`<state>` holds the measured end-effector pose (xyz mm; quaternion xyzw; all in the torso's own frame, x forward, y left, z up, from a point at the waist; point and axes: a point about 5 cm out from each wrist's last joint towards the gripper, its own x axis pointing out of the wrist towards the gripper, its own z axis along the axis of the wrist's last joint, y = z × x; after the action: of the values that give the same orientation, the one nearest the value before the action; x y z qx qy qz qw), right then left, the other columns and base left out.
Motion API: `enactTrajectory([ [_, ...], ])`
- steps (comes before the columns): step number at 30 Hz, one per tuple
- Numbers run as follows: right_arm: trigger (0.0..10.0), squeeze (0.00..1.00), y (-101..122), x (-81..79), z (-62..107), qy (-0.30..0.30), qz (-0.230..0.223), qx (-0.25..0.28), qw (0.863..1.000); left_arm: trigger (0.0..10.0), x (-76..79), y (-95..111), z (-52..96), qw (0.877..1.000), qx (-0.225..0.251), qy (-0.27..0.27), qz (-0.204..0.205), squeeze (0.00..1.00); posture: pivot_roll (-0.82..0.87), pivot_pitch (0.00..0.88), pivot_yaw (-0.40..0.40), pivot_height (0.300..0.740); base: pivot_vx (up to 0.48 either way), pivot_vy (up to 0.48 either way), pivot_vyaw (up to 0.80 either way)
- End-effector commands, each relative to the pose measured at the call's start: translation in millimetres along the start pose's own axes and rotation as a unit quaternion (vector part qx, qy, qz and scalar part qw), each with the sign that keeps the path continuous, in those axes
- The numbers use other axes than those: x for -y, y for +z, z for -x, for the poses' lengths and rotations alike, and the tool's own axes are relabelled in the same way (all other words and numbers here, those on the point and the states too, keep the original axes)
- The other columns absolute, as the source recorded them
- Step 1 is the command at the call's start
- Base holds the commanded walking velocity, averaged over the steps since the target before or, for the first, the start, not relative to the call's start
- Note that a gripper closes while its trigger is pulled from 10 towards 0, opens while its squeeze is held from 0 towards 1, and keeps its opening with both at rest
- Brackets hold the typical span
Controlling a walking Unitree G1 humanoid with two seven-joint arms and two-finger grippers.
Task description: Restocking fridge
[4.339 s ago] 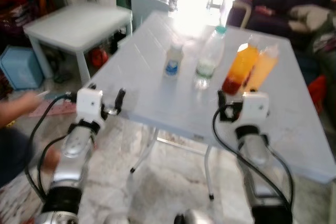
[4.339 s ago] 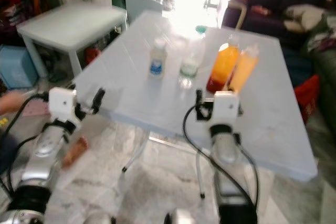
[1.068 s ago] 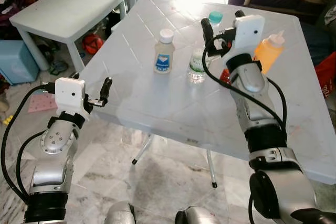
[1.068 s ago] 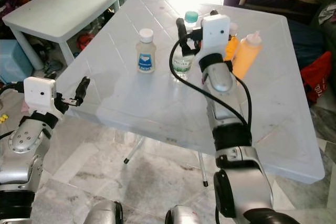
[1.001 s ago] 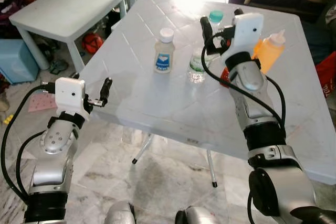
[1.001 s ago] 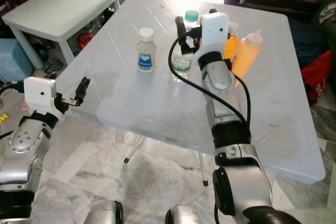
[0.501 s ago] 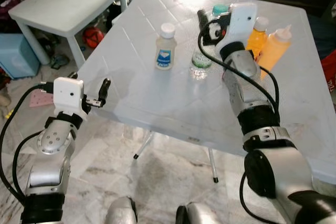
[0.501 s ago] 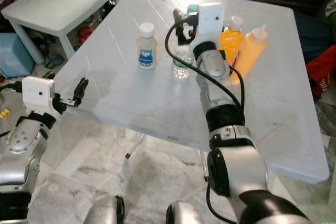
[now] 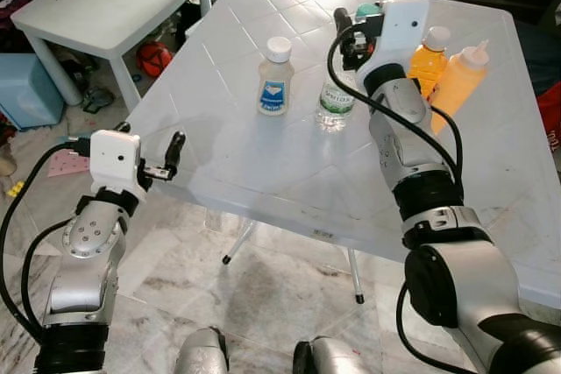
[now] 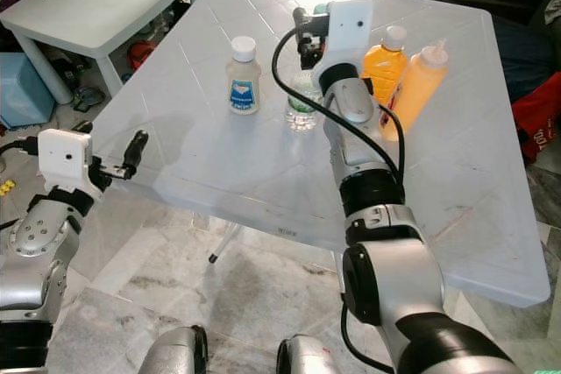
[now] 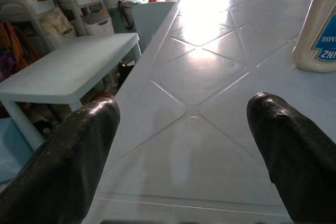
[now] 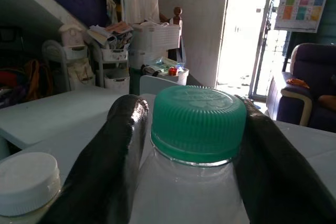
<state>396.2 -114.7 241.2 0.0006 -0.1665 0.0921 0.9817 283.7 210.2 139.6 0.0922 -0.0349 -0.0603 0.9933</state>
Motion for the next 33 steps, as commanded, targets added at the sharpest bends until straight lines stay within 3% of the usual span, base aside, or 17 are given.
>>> enactTrajectory([
  [1,3.8,0.00,5,-1.4,-1.0,0.002,0.000,0.008,1.000,10.0,2.1,2,-0.7,1.000,0.001,-0.002,-0.003,0.00,0.08,0.132,-0.030,0.740,0.000,0.000,0.00],
  [3,3.8,0.00,5,-1.5,-1.2,0.002,0.000,0.008,1.000,10.0,2.2,2,-1.0,1.000,0.001,-0.002,-0.003,0.00,0.08,0.132,-0.030,0.740,0.000,0.000,0.00],
  [4,7.8,0.00,6,-2.5,-1.6,0.004,0.000,0.010,1.000,10.0,2.2,2,-1.2,1.000,0.001,-0.002,-0.003,0.00,0.08,0.132,-0.030,0.740,0.000,0.000,0.00],
  [5,7.8,0.00,6,-2.5,-1.6,0.004,0.000,0.010,1.000,10.0,2.2,2,-1.2,1.000,0.001,-0.002,-0.003,0.00,0.08,0.132,-0.030,0.740,0.000,0.000,0.00],
  [6,10.0,0.00,8,-3.8,-1.9,0.006,0.000,0.011,1.000,10.0,2.3,2,-1.5,1.000,0.001,-0.002,-0.004,0.00,0.08,0.129,-0.031,0.740,0.000,0.000,0.00],
  [12,10.0,0.00,9,-9.3,-1.7,0.014,-0.003,0.009,1.000,10.0,2.9,1,-3.1,1.000,0.001,-0.001,-0.004,0.00,0.08,0.125,-0.036,0.740,0.000,0.000,0.00],
  [14,2.5,0.00,9,-10.6,-1.1,0.017,-0.003,0.008,1.000,10.0,2.8,1,-3.0,1.000,0.000,-0.001,-0.005,0.00,0.08,0.123,-0.038,0.740,0.000,0.000,0.00],
  [16,2.5,0.00,9,-11.0,-0.9,0.018,-0.003,0.008,1.000,10.0,2.8,1,-3.1,1.000,0.000,-0.001,-0.005,0.00,0.08,0.123,-0.038,0.740,0.000,0.000,0.00],
  [17,0.0,0.00,9,-11.1,-0.7,0.018,-0.002,0.007,1.000,10.0,2.9,1,-3.2,1.000,-0.001,-0.001,-0.005,0.00,0.08,0.121,-0.039,0.740,0.000,0.000,0.00],
  [23,0.7,0.00,7,-11.8,1.0,0.021,0.001,0.001,1.000,10.0,3.1,0,-4.4,1.000,-0.003,-0.002,-0.007,0.00,0.08,0.113,-0.042,0.740,0.000,0.000,0.00],
  [24,1.6,0.00,8,-12.5,2.1,0.025,0.002,-0.003,1.000,10.0,2.4,0,-4.8,1.000,-0.003,-0.001,-0.009,0.00,0.08,0.112,-0.043,0.740,0.000,0.000,0.00],
  [26,1.8,0.00,8,-13.5,4.5,0.031,0.004,-0.010,0.999,10.0,1.6,-1,-5.0,1.000,-0.004,0.000,-0.010,0.00,0.08,0.108,-0.045,0.740,0.000,0.000,0.00],
  [28,1.8,0.00,7,-14.0,6.3,0.034,0.005,-0.015,0.999,10.0,1.3,-1,-5.1,1.000,-0.004,0.001,-0.011,0.00,0.08,0.108,-0.045,0.740,0.000,0.000,0.00],
  [29,0.8,0.00,6,-14.2,9.4,0.037,0.007,-0.023,0.999,10.0,1.4,-1,-5.2,1.000,-0.005,0.001,-0.011,0.00,0.08,0.105,-0.046,0.740,0.000,0.000,0.00],
  [33,0.0,0.00,5,-13.8,13.8,0.039,0.008,-0.036,0.999,10.0,2.0,-2,-5.6,1.000,-0.005,0.001,-0.011,0.00,0.08,0.103,-0.047,0.740,0.000,0.000,0.00],
])
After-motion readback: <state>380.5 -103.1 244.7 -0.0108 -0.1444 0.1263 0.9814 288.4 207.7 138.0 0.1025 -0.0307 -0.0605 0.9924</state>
